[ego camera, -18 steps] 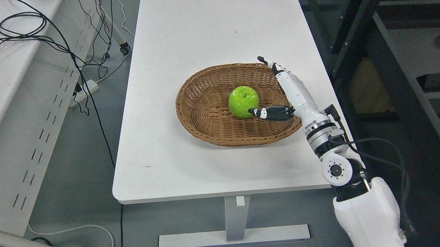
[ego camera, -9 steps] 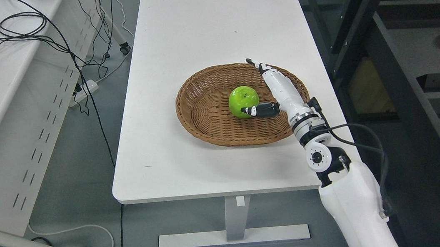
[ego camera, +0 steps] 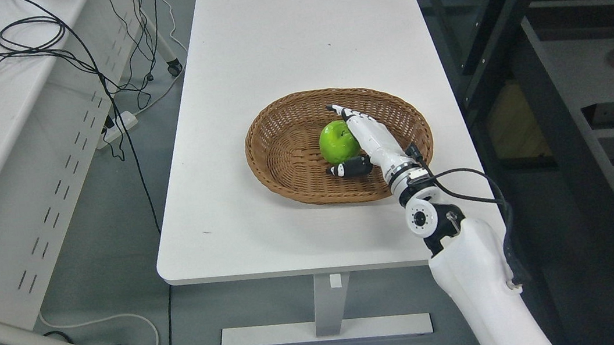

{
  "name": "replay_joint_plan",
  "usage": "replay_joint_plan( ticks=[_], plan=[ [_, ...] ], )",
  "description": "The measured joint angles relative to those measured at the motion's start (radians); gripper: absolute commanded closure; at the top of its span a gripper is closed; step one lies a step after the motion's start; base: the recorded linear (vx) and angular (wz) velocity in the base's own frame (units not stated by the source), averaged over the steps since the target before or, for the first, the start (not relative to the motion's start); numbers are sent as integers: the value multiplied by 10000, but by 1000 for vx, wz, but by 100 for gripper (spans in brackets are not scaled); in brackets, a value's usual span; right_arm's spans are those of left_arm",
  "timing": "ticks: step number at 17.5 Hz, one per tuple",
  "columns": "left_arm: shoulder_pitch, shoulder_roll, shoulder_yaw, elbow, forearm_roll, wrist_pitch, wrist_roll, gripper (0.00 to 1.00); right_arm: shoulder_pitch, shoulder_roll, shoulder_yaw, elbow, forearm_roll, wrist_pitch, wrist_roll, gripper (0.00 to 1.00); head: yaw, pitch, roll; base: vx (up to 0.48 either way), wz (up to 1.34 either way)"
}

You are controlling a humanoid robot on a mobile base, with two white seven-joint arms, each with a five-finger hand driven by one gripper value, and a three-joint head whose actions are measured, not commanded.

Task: Place green apple on left shelf middle layer
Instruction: 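Close the right hand around the green apple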

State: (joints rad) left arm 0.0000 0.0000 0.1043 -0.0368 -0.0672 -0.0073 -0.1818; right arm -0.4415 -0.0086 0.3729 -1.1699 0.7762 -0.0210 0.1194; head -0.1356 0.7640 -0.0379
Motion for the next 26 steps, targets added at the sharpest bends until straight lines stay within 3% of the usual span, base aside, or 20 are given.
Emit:
replay_joint_plan(
  ticks=[5,6,8,10,13,16,18,19,26],
  plan=[
    [0,0,0,0,0,0,0,0,-395,32,213,688,32,4,-114,1,0,0,0,0,0],
    [0,0,0,0,0,0,0,0,-456,38,235,789,32,0,-248,6,0,0,0,0,0],
    [0,0,0,0,0,0,0,0,-550,44,263,958,29,-2,-624,26,0,0,0,0,0],
    [0,0,0,0,0,0,0,0,-626,53,292,1084,18,-3,-1117,54,0,0,0,0,0],
    [0,0,0,0,0,0,0,0,-701,59,296,1234,-16,-13,-1439,69,0,0,0,0,0],
    [0,0,0,0,-1,0,0,0,-730,67,186,1342,-71,-56,-1517,92,0,0,0,0,0],
    [0,0,0,0,0,0,0,0,-730,70,126,1374,-97,-84,-1530,92,0,0,0,0,0],
    [0,0,0,0,0,0,0,0,-723,30,71,1370,-120,-101,-1546,99,0,0,0,0,0],
    [0,0,0,0,0,0,0,0,111,-443,-906,301,-1564,-400,-1027,100,0,0,0,0,0]
  ],
)
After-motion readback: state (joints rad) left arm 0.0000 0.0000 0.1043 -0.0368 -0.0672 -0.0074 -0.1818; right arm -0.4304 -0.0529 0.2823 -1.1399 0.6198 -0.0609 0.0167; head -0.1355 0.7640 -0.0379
